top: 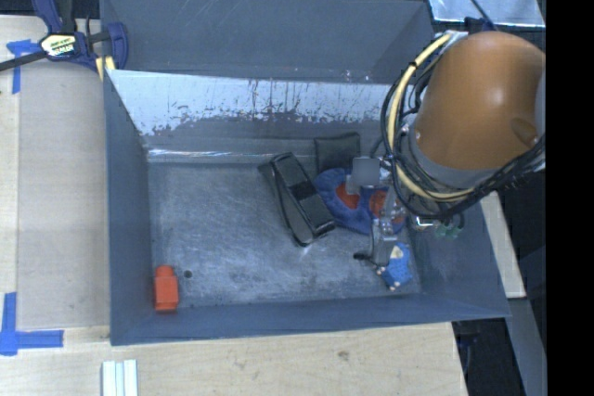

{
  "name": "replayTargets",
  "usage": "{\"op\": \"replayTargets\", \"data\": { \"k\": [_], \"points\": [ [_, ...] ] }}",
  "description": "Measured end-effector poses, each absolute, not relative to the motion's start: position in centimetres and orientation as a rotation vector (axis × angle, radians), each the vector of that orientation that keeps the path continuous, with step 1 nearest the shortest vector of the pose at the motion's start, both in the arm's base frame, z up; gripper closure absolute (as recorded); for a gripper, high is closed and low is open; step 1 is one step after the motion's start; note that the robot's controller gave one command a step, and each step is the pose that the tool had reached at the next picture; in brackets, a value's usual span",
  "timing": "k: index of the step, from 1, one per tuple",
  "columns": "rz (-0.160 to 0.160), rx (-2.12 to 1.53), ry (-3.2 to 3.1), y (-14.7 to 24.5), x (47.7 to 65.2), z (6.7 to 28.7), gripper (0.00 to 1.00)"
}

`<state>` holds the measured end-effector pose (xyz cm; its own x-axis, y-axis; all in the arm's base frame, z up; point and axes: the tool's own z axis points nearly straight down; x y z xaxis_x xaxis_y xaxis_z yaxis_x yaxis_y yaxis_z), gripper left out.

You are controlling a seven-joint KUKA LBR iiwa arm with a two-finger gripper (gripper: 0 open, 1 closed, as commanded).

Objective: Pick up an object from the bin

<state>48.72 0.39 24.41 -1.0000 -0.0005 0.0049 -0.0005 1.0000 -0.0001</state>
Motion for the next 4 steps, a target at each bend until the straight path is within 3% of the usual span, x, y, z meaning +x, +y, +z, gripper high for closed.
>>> {"op": "replayTargets", "data": {
  "k": [1,2,3,4],
  "points": [
    [0.000,0.032,-3.138,-0.3,55.9,9.2,0.00],
    [0.001,0.033,-3.134,-1.2,59.4,7.2,0.00],
    [-0.001,0.120,-3.141,-2.4,61.3,7.2,0.00],
    [0.002,0.120,-3.149,-2.5,61.5,7.5,1.00]
  ]
}}
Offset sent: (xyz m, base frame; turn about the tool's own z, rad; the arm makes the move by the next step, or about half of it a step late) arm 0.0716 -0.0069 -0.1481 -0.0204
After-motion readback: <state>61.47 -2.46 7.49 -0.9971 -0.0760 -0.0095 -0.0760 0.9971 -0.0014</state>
